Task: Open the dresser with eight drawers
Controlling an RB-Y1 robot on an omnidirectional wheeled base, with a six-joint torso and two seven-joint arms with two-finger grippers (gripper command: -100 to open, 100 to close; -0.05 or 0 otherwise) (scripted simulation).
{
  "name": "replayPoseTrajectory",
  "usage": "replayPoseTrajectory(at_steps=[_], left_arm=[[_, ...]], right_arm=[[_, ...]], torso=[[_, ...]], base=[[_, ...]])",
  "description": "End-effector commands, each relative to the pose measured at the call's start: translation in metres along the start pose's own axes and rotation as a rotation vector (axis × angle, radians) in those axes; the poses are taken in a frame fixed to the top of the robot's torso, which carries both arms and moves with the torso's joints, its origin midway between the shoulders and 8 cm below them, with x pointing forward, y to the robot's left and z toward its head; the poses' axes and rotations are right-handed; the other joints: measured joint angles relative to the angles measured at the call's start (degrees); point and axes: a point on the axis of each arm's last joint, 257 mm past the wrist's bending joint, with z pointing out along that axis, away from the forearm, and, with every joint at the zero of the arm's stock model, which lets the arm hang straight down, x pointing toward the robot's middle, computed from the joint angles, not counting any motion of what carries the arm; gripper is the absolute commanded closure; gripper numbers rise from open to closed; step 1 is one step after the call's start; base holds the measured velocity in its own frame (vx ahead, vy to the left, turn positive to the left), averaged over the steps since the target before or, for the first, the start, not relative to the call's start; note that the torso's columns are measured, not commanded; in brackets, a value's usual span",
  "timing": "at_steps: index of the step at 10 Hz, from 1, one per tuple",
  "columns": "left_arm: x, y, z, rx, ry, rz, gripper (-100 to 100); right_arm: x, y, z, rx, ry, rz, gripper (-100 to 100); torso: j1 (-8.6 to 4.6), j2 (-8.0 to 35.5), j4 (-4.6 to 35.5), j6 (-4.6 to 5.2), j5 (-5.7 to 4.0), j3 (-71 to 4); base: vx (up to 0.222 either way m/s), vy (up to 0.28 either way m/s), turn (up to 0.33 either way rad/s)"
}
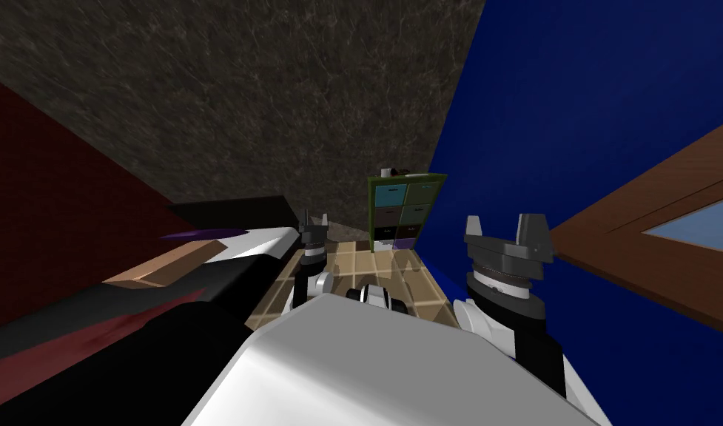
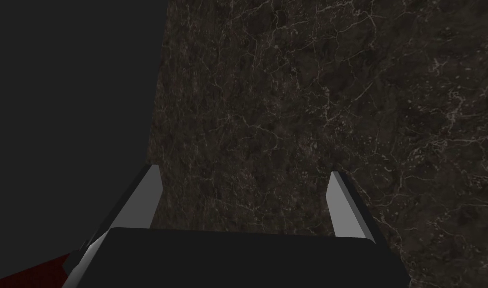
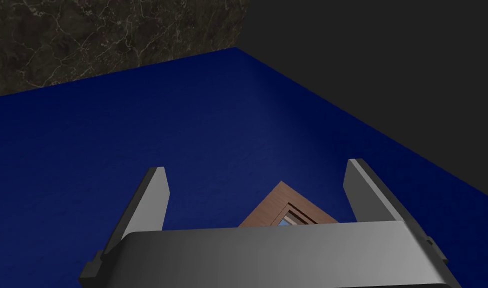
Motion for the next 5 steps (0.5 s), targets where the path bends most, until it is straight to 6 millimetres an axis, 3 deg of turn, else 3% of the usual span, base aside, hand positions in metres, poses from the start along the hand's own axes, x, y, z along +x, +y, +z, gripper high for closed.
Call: replayPoseTrajectory(at_steps=[1, 5], left_arm=[[0.000, 0.000, 0.000, 0.000, 0.000, 0.000, 0], [0.000, 0.000, 0.000, 0.000, 0.000, 0.000, 0]], right_arm=[[0.010, -0.004, 0.001, 0.005, 0.072, -0.124, -100], [0.021, -0.010, 0.000, 0.004, 0.164, -0.322, -100]], torso=[[-0.02, 0.12, 0.15, -0.01, 0.00, -0.28], [-0.06, 0.27, 0.25, 0.00, -0.02, -0.28]], base=[[0.072, 0.066, -0.054], [0.102, 0.063, -0.069]])
